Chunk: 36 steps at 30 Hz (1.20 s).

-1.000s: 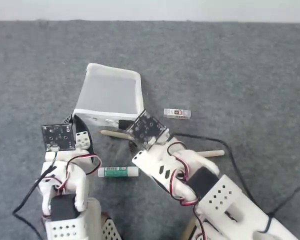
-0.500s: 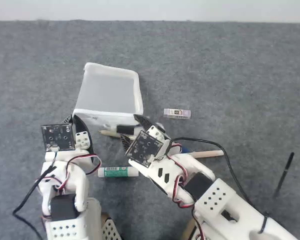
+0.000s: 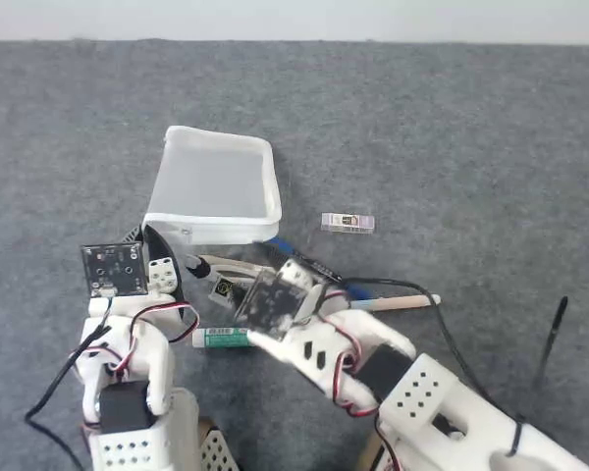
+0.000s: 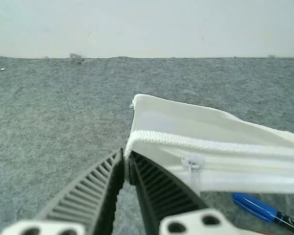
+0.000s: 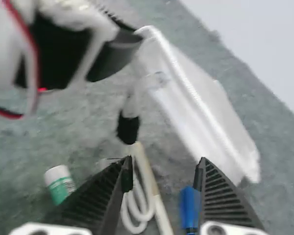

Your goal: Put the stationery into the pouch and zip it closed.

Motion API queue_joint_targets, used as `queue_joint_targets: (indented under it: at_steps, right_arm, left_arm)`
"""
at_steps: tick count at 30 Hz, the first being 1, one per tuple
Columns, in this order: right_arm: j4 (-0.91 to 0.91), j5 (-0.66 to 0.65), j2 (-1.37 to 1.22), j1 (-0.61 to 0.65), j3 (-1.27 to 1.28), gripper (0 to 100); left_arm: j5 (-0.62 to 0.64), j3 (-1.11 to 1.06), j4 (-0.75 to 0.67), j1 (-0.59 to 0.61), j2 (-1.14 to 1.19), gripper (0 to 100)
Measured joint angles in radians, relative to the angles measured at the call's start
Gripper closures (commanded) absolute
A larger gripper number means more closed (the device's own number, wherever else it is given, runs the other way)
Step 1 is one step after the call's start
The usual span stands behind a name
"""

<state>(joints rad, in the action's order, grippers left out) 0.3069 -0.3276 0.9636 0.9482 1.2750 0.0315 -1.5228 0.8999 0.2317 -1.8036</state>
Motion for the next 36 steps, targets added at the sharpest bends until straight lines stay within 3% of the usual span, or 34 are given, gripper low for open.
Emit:
queue_joint_targets:
  at_steps: [6,15,25,36]
  right_arm:
    - [0.009,0.000,0.000,0.066,0.000,80.1]
    - [-0.071,0.127,-0.017,0.075,0.000,80.1]
    - [-0.253,0.133,-0.399,0.075,-0.077,80.1]
    - [-0.256,0.133,-0.500,0.075,-0.178,80.1]
  left_arm:
    - [0.000,0.000,0.000,0.000,0.000,99]
    - [0.000,0.000,0.000,0.000,0.000,99]
    - [0.000,0.000,0.000,0.003,0.000,99]
    - [0.000,0.000,0.000,0.015,0.000,99]
